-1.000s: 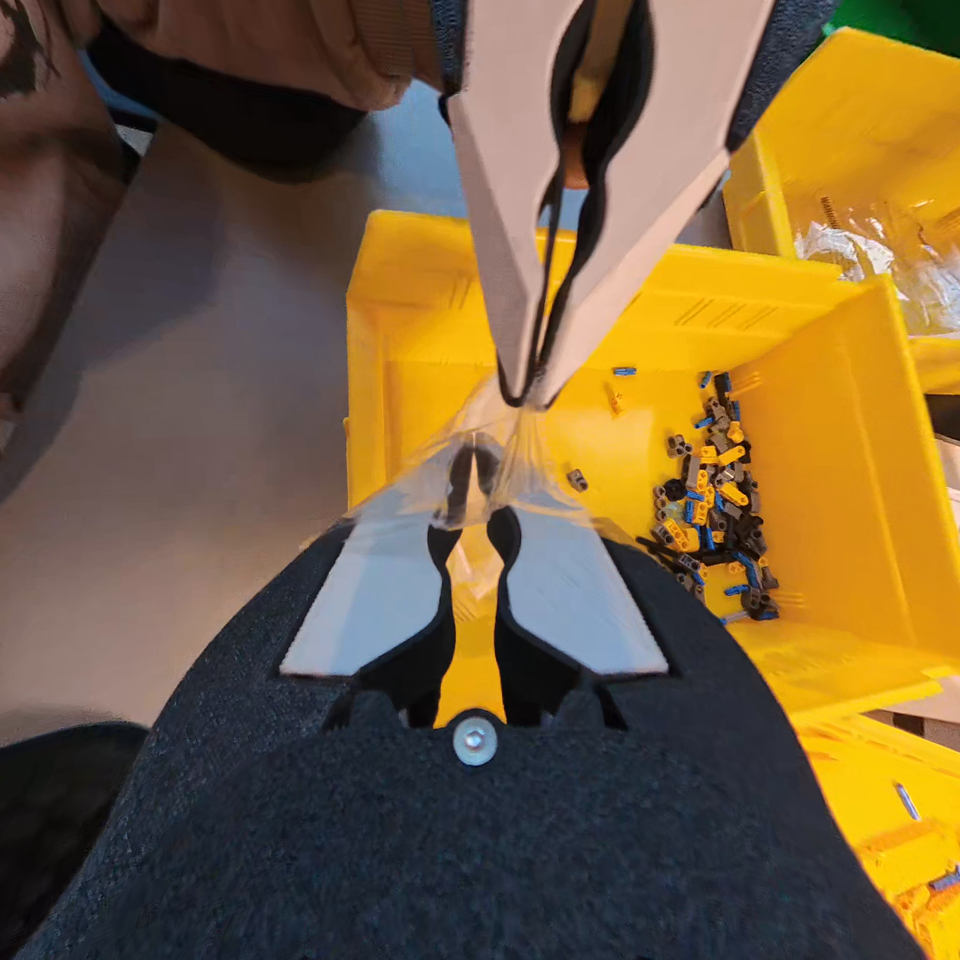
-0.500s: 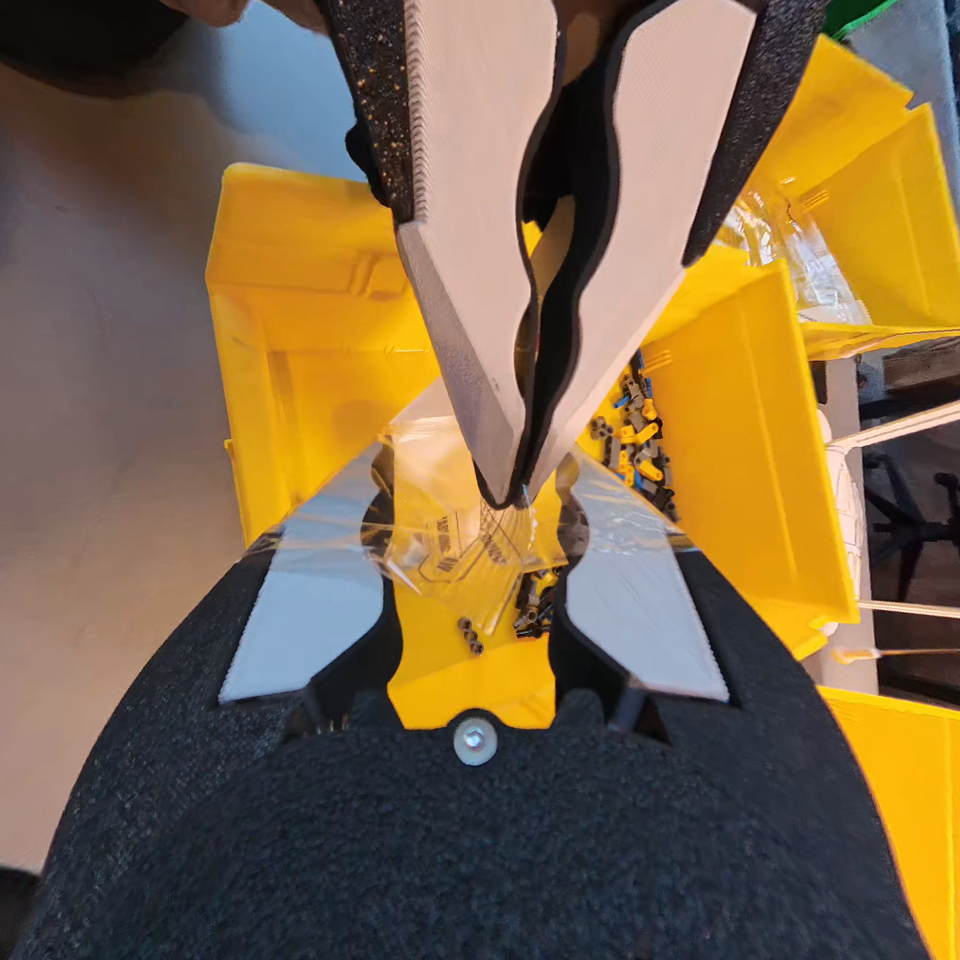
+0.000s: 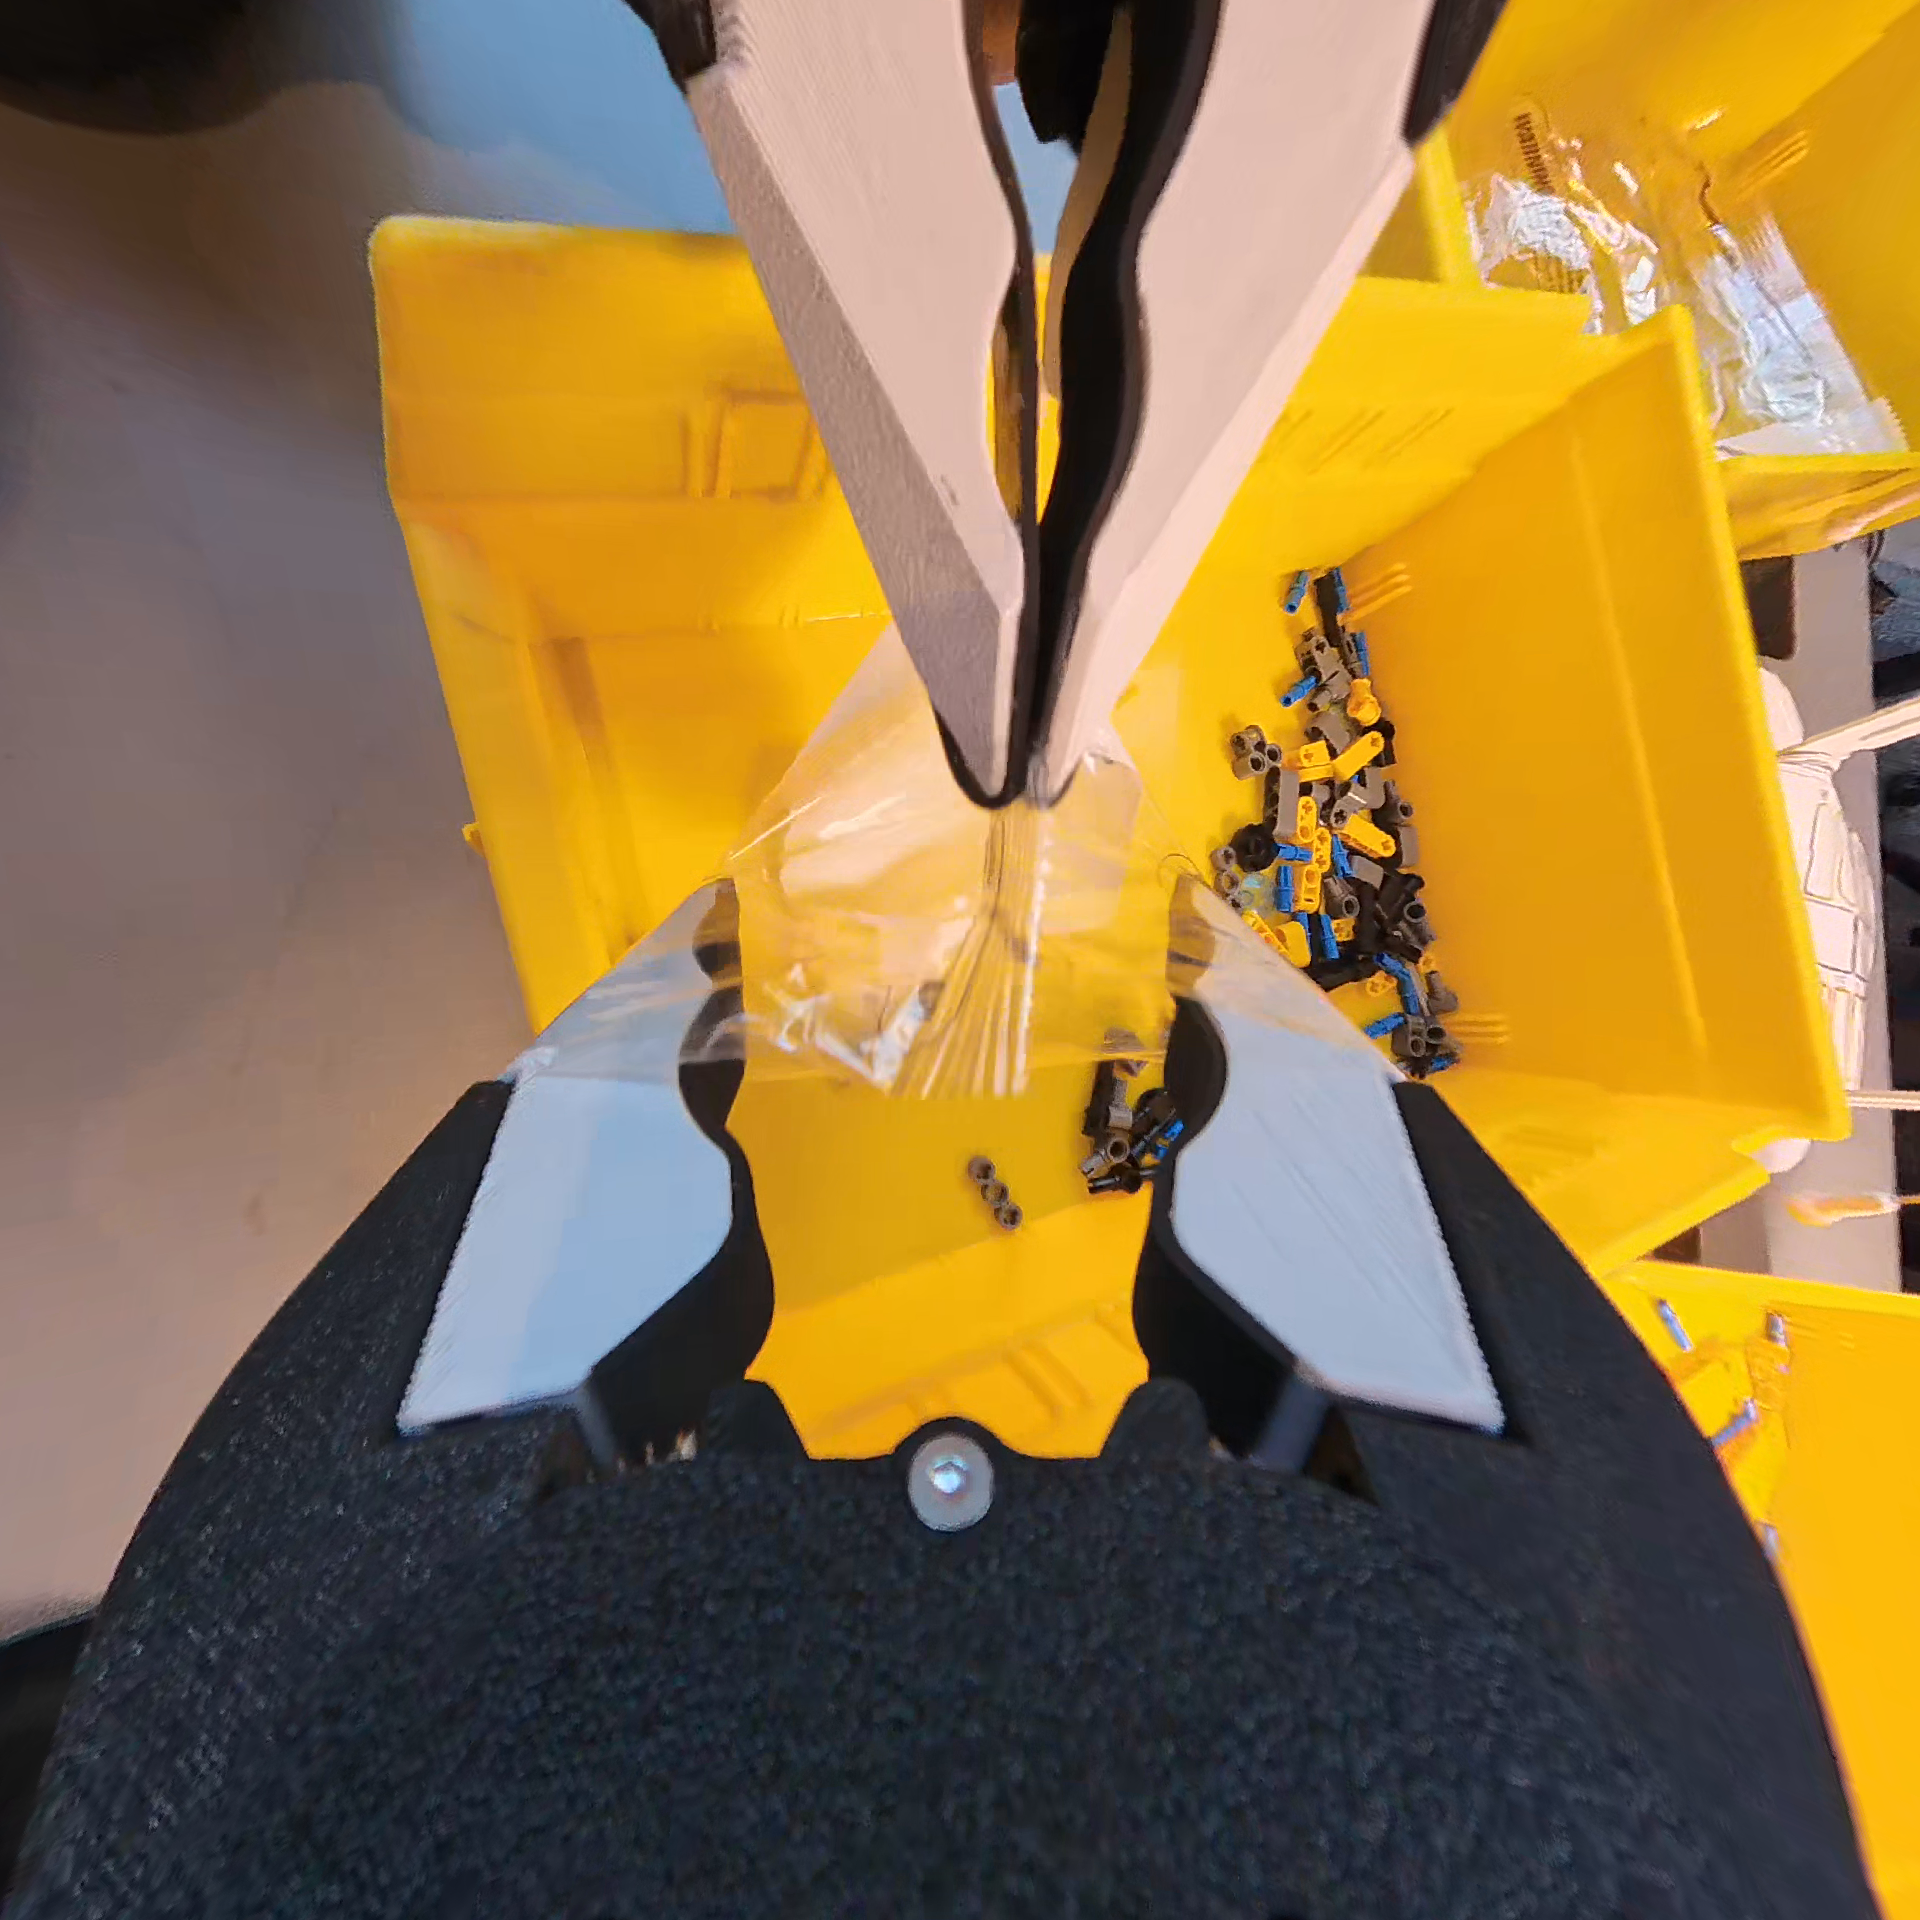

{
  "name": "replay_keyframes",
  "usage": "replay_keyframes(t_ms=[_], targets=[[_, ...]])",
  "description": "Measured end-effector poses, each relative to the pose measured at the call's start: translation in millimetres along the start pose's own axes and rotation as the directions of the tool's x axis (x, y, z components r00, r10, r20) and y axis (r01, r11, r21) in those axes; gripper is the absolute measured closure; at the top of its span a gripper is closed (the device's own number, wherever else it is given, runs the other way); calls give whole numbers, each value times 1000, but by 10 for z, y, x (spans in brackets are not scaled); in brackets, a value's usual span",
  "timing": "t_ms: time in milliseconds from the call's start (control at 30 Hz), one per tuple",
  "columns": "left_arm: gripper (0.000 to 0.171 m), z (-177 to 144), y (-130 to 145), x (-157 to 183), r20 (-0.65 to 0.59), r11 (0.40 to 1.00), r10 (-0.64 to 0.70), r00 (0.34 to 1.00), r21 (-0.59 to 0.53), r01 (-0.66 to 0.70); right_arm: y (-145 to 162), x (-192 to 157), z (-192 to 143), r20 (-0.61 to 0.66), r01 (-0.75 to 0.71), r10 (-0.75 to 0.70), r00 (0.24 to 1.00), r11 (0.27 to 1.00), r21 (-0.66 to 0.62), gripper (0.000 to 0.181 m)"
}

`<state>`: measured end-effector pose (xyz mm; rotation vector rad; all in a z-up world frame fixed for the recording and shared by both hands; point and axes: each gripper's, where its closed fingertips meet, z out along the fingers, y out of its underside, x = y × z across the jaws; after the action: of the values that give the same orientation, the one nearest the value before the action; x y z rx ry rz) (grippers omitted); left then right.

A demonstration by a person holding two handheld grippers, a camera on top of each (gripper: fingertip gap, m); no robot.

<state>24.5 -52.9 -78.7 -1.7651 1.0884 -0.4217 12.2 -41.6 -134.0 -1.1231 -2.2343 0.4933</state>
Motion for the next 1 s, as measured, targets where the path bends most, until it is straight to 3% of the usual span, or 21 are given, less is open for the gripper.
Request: replay_keyframes(t_ms=[167,400,633,800,833,867,1000], targets=[[171,-199,-34,-120,25,998,-33,999,55,32,-103,124,-107,-51,-26,30,998,997,76,100],[171,-319,73,-244,59,998,-52,997,38,50,-127,161,-192,-49,-27,33,998,993,114,102],[171,-325,143,-350,53,993,-105,993,65,101,-113,240,-275,-78,-26,34,996,995,99,100],[171,-308,222,-419,20,984,-157,987,90,154,-187,314,-516,-38,-93,104,994,972,216,99],[171,-319,308,-515,72,985,-168,983,61,164,-113,334,-515,-31,-123,132,991,973,194,29],[171,-391,382,-607,102,981,-187,977,64,181,29,314,-547,7,-170,171,985,976,137,24],[171,-526,233,-631,99,975,-186,978,145,171,-4,441,-723,-58,-159,177,982,959,236,26]])
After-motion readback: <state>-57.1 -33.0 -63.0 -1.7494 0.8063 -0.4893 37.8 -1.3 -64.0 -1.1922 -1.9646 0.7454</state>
